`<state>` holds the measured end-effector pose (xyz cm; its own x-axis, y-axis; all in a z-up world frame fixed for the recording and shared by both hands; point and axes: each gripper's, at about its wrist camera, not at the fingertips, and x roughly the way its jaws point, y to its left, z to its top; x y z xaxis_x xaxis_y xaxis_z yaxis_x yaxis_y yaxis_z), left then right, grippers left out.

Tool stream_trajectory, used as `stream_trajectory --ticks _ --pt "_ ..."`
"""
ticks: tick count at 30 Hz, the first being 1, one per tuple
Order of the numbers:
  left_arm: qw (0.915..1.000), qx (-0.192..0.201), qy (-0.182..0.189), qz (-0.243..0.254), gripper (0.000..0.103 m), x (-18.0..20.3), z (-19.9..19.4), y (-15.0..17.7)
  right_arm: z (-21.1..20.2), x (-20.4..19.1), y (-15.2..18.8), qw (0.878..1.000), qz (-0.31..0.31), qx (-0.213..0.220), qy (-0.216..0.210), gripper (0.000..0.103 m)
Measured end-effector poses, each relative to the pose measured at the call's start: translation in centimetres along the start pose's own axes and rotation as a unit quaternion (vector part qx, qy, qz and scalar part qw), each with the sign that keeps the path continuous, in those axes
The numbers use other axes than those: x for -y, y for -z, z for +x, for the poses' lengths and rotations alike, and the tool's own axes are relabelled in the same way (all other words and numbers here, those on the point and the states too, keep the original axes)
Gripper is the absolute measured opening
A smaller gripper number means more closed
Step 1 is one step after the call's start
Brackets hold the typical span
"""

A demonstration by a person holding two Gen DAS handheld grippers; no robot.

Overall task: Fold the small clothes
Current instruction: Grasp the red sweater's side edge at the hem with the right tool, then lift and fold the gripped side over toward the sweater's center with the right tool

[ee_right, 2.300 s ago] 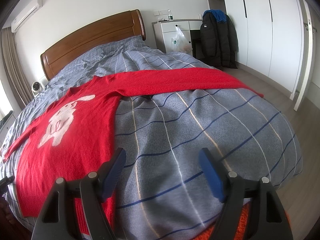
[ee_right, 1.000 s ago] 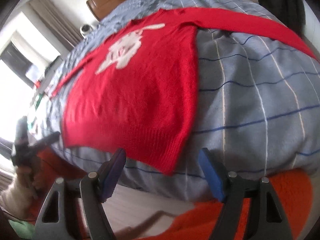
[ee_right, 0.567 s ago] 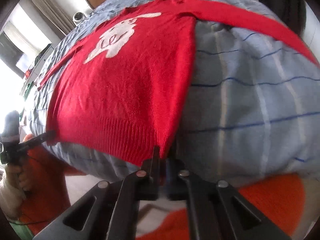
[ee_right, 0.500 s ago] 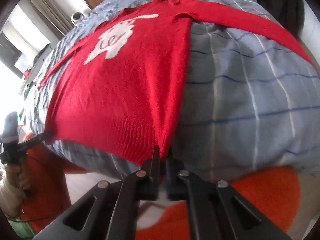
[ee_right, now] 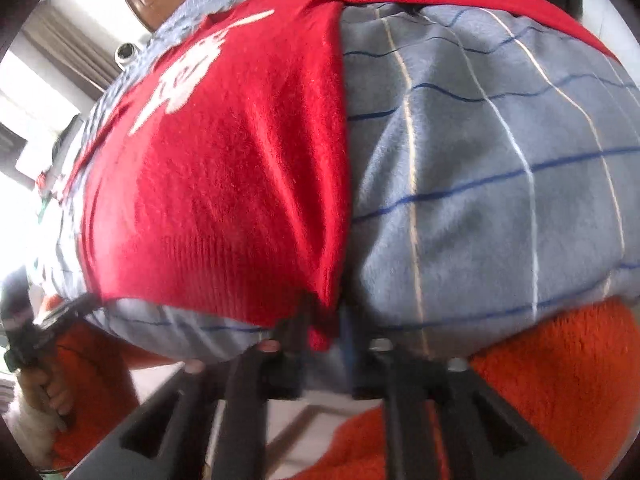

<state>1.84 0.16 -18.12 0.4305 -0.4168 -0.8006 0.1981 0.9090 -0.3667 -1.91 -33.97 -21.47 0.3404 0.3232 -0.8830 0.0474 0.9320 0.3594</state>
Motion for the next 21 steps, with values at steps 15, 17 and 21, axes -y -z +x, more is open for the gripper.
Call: stream_trajectory --ticks 15,17,21 --pt "0.9681 0.156 -0.152 -0.123 0.066 -10.1 -5.1 -2.7 -10.1 26.1 -5.1 0.847 0.444 0.256 -0.143 0.035" --pt "0.9667 0.157 -0.138 -0.148 0.066 -11.1 -5.1 -2.6 -8.8 28.2 -4.9 0.816 0.485 0.259 -0.179 0.035" --pt "0.9634 0.154 -0.145 -0.165 0.067 -12.0 -4.9 -2.5 -7.6 30.9 -5.8 0.798 0.498 0.267 -0.209 0.035"
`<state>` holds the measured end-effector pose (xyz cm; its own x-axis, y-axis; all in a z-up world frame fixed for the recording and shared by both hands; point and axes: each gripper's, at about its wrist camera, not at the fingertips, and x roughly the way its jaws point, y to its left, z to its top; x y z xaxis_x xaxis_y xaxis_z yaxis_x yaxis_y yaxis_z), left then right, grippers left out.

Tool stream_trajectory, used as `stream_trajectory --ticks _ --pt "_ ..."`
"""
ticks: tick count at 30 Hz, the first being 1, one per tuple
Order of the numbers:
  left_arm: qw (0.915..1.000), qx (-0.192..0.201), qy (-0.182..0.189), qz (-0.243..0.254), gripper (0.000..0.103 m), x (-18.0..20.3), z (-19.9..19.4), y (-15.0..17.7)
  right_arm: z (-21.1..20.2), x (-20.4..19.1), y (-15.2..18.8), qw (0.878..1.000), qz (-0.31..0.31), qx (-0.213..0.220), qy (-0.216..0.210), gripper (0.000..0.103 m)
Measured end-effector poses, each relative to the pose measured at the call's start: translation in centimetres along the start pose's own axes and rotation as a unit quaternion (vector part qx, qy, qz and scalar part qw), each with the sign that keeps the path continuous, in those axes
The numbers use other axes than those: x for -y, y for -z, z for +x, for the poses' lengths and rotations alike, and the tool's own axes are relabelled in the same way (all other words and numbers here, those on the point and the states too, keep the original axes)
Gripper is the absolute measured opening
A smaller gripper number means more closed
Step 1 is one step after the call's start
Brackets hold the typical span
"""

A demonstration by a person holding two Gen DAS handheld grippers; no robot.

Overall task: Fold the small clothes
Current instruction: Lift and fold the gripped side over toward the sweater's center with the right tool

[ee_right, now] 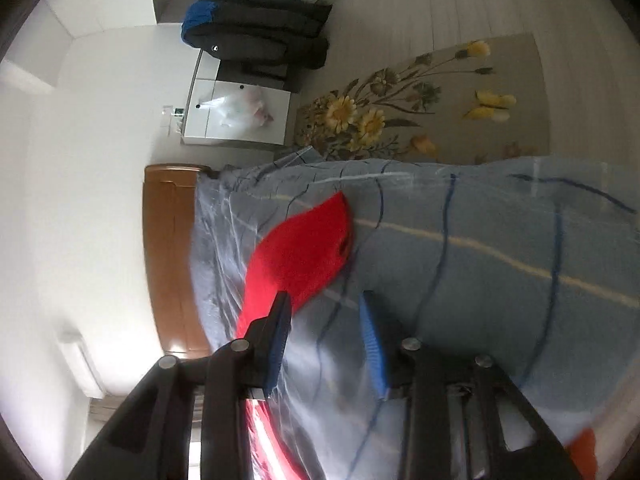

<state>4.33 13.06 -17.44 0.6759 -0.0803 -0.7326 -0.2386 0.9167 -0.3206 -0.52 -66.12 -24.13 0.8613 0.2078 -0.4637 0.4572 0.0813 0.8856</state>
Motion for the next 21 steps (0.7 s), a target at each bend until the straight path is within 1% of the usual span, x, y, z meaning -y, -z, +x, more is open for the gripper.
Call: stream_trajectory --ticks 3,6,9,11,12,13,14,16,17,18,21 --pt "1.0 -0.005 -0.006 0.003 0.067 0.3 0.5 0.1 1.8 -0.1 -0.5 1.0 -0.001 -0.002 -0.002 0.035" --pt "0.9998 -0.008 -0.013 0.013 0.067 0.8 0.8 0.3 2.0 0.3 -1.1 1.0 0.008 -0.001 -0.015 0.036" --pt "0.9996 -0.011 -0.017 0.019 0.067 0.9 0.8 0.5 2.8 -0.2 -1.5 0.999 -0.004 -0.009 -0.032 0.035" --pt "0.9996 -0.013 -0.019 0.017 0.067 0.8 0.8 0.6 3.6 -0.7 -1.7 0.999 -0.016 -0.016 -0.027 0.035" --pt "0.9996 -0.015 -0.02 0.014 0.067 0.8 0.9 0.6 3.8 -0.9 -1.7 0.999 -0.021 -0.017 -0.023 0.029" --pt "0.9996 -0.016 -0.02 0.011 0.068 0.6 1.0 0.5 4.1 -1.4 -1.7 0.999 -0.038 -0.019 -0.005 0.02" --pt "0.9997 -0.016 -0.019 0.007 0.068 0.5 1.0 0.5 4.3 -1.7 -1.6 0.999 -0.051 -0.018 0.007 0.007" --pt "0.9997 -0.016 -0.017 -0.001 0.068 0.1 0.9 0.5 4.2 -3.4 -1.2 0.996 -0.085 -0.002 0.041 0.006" --pt "0.9997 -0.017 -0.016 -0.003 0.068 0.0 0.9 0.5 4.1 -4.0 -1.0 0.994 -0.094 0.003 0.045 0.005" --pt "0.9997 -0.017 -0.015 -0.005 0.068 -0.1 0.9 0.5 4.0 -5.2 -0.6 0.993 -0.106 0.011 0.044 0.005" --pt "0.9997 -0.018 -0.009 -0.011 0.068 -0.3 1.0 0.5 3.6 -10.6 1.2 0.985 -0.166 0.028 0.032 0.005"
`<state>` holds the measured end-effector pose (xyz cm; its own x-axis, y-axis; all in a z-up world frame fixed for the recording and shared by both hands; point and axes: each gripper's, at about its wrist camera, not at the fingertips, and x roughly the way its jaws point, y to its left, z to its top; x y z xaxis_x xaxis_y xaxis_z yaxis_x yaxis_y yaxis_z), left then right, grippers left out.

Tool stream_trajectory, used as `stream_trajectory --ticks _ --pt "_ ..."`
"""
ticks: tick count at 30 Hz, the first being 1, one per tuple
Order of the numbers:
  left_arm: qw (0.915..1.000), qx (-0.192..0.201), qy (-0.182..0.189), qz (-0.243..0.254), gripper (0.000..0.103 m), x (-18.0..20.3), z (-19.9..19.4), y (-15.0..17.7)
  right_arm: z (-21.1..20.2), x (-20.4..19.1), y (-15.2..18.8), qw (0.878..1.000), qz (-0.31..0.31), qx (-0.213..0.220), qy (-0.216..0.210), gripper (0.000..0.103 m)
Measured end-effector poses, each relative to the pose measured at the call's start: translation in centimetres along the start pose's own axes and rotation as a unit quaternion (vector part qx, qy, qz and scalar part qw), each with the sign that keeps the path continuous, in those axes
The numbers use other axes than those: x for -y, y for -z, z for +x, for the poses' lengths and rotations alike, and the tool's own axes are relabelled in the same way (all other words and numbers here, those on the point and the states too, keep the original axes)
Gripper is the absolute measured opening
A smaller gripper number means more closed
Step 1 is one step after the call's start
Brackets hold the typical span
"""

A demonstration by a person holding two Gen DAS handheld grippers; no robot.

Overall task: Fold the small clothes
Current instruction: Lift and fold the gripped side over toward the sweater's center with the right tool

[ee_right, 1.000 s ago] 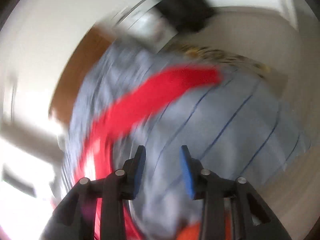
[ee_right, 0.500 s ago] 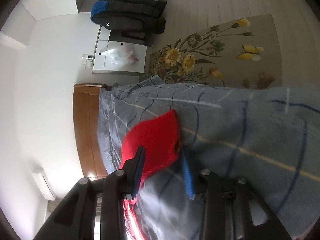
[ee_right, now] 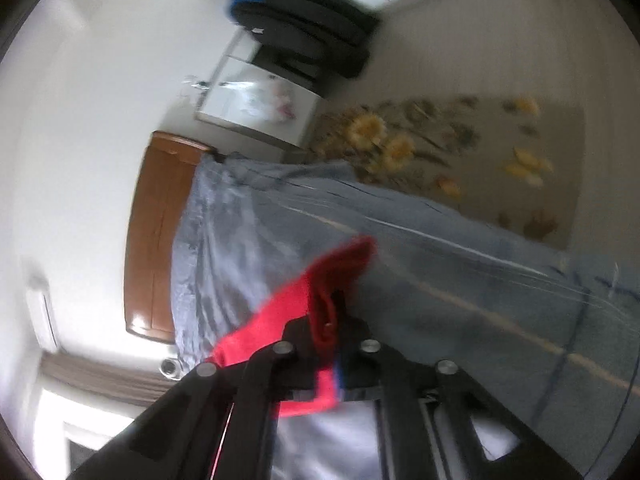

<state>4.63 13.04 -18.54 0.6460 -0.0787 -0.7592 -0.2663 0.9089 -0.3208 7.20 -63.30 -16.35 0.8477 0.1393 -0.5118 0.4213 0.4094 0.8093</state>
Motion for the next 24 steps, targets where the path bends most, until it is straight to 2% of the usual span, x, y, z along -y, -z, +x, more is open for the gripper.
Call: stream_trajectory --ticks 3,6,10,13,16,17,18,19,20,21,24 --pt "0.9999 -0.004 0.008 -0.005 0.068 -0.1 0.1 0.0 0.2 -8.6 1.4 0.996 -0.09 0.006 -0.027 0.005" --pt "0.9998 -0.006 0.017 -0.011 0.068 -0.4 0.1 -0.1 1.6 -17.9 5.2 0.981 -0.181 -0.006 -0.062 0.005" --pt "0.9993 -0.009 0.027 -0.023 0.068 -1.0 0.0 -0.1 6.0 -28.2 13.9 0.95 -0.293 -0.055 -0.096 0.005" --pt "0.9993 -0.006 0.026 -0.027 0.068 -1.2 -0.2 -0.1 10.1 -32.5 21.7 0.922 -0.365 -0.092 -0.094 0.005" --pt "0.9991 -0.005 0.026 -0.032 0.068 -1.4 -0.3 -0.2 14.5 -33.9 29.7 0.893 -0.431 -0.113 -0.065 0.007" --pt "0.9991 -0.005 0.026 -0.034 0.068 -1.5 -0.3 -0.2 16.2 -33.8 32.8 0.883 -0.45 -0.125 -0.052 0.013" --pt "0.9991 -0.005 0.026 -0.035 0.068 -1.5 -0.2 -0.2 17.2 -33.6 34.6 0.877 -0.457 -0.141 -0.047 0.041" --pt "0.9991 -0.005 0.024 -0.033 0.068 -1.4 -0.2 -0.2 18.6 -32.8 37.4 0.87 -0.459 -0.175 -0.043 0.059" --pt "0.9993 -0.005 0.021 -0.031 0.071 -1.3 -0.2 -0.2 19.3 -31.8 39.5 0.869 -0.45 -0.2 -0.05 0.073" --pt "0.9994 -0.004 0.02 -0.028 0.072 -1.2 -0.2 -0.2 19.4 -31.1 41.3 0.867 -0.445 -0.218 -0.057 0.073" --pt "0.9998 -0.004 0.013 -0.015 0.076 -0.7 -0.1 -0.1 17.7 -28.7 46.3 0.842 -0.462 -0.268 -0.081 0.073"
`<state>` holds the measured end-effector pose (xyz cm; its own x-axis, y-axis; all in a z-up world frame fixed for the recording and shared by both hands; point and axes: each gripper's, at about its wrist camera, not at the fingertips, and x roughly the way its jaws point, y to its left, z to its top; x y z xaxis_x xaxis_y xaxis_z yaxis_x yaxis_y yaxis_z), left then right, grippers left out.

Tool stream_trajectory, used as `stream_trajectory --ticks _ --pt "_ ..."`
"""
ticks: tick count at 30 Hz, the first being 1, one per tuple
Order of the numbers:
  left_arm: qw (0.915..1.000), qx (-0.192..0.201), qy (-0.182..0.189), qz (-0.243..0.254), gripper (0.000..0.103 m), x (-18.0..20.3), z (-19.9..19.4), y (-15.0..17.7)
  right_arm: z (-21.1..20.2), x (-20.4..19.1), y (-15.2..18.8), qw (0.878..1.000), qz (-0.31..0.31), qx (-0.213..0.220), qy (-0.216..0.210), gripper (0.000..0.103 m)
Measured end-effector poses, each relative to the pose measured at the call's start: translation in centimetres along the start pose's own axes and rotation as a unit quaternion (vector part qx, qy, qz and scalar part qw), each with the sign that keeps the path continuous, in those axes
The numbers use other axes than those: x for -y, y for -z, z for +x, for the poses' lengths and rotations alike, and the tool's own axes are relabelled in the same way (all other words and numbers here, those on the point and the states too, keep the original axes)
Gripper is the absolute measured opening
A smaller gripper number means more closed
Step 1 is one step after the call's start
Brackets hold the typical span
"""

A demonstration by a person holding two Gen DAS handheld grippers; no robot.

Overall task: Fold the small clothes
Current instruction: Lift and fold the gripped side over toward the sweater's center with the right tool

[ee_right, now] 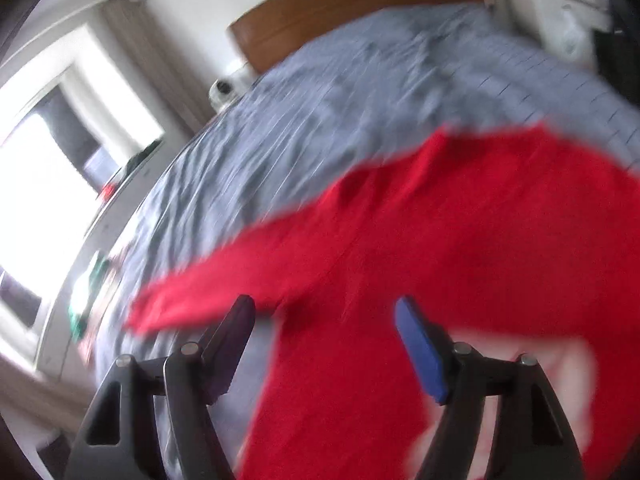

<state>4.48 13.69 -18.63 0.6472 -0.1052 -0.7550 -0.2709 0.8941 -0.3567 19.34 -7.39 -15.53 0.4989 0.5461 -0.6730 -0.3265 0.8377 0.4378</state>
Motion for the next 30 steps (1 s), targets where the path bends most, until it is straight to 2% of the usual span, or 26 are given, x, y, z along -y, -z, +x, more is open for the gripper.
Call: stream_trajectory --ticks 3,6,7,11,17,19,23,27,30 --pt "1.0 -0.001 -0.006 0.007 0.079 0.4 0.2 0.1 -1.9 -2.2 4.8 0.997 -0.067 -0.02 -0.027 0.073" --pt "0.9997 0.001 -0.014 0.017 0.082 0.8 0.3 0.2 -6.2 -1.7 8.8 0.992 -0.128 -0.011 -0.019 0.073" --pt "0.9996 0.002 -0.016 0.021 0.083 0.9 0.3 0.2 -8.3 -0.7 10.3 0.989 -0.149 -0.003 -0.001 0.073" --pt "0.999 0.009 -0.019 0.04 0.086 1.6 0.1 0.4 -13.7 2.7 13.1 0.98 -0.182 0.022 0.082 0.074" --pt "0.997 0.012 -0.033 0.069 0.086 2.7 0.4 0.6 -19.8 9.5 15.0 0.965 -0.123 0.092 0.213 0.077" --pt "0.9962 0.013 -0.037 0.077 0.086 3.0 0.3 0.8 -21.5 12.2 16.0 0.958 -0.062 0.121 0.252 0.077" --pt "0.9953 0.017 -0.042 0.086 0.088 3.3 0.1 1.1 -22.5 15.7 16.6 0.954 0.017 0.126 0.27 0.078" --pt "0.9952 0.017 -0.046 0.084 0.088 3.2 0.2 1.0 -22.6 16.3 16.2 0.95 0.032 0.137 0.279 0.078" --pt "0.9955 0.016 -0.047 0.081 0.089 3.0 0.3 1.0 -22.0 16.0 15.9 0.951 0.018 0.133 0.28 0.078"
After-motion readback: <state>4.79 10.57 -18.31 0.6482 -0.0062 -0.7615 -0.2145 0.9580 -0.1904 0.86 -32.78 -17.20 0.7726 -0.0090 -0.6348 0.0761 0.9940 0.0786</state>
